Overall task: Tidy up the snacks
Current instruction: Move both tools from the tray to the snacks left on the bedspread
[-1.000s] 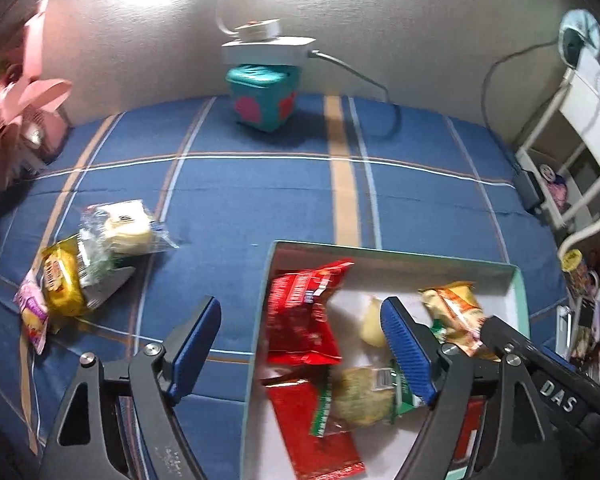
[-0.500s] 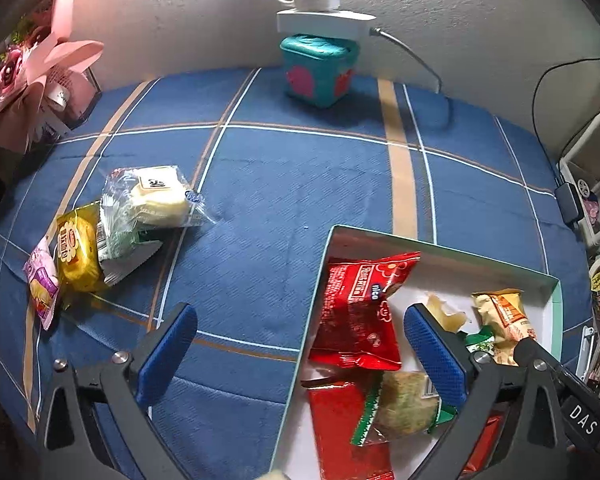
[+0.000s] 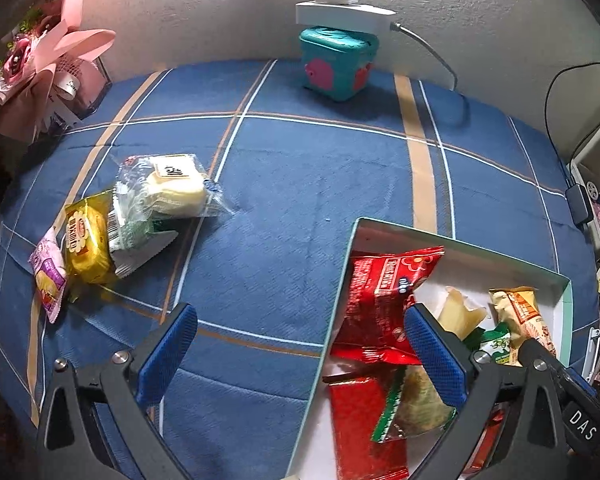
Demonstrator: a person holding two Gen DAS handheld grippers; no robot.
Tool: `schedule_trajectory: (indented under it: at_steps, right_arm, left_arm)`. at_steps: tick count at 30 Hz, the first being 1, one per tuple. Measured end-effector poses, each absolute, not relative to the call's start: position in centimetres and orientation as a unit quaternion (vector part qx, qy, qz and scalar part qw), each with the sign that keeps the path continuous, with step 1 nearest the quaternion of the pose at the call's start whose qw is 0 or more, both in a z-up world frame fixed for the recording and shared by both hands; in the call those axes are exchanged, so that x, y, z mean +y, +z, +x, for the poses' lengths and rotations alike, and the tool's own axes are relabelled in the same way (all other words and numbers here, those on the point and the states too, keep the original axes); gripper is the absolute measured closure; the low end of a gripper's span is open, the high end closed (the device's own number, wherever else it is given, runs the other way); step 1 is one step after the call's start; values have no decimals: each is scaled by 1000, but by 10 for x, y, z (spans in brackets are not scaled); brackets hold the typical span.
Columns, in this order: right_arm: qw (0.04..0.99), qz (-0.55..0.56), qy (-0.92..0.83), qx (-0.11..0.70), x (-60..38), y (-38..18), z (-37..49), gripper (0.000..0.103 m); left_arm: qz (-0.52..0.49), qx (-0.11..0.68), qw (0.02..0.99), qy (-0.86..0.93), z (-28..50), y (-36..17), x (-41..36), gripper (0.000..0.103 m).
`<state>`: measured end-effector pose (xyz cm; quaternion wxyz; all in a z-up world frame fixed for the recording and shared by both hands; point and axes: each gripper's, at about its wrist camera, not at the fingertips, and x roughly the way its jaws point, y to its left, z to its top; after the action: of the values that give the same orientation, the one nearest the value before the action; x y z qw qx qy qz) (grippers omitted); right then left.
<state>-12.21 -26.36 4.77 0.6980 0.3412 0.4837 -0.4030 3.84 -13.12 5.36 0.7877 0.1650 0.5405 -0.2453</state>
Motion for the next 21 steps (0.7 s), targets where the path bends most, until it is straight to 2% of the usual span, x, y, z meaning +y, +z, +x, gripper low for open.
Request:
schedule_trajectory:
  at_steps: [21]
  right_arm:
    - [718, 294, -386, 499, -207, 61, -106, 0]
  left_arm:
    - [161, 551, 790, -217, 33, 59, -74, 0]
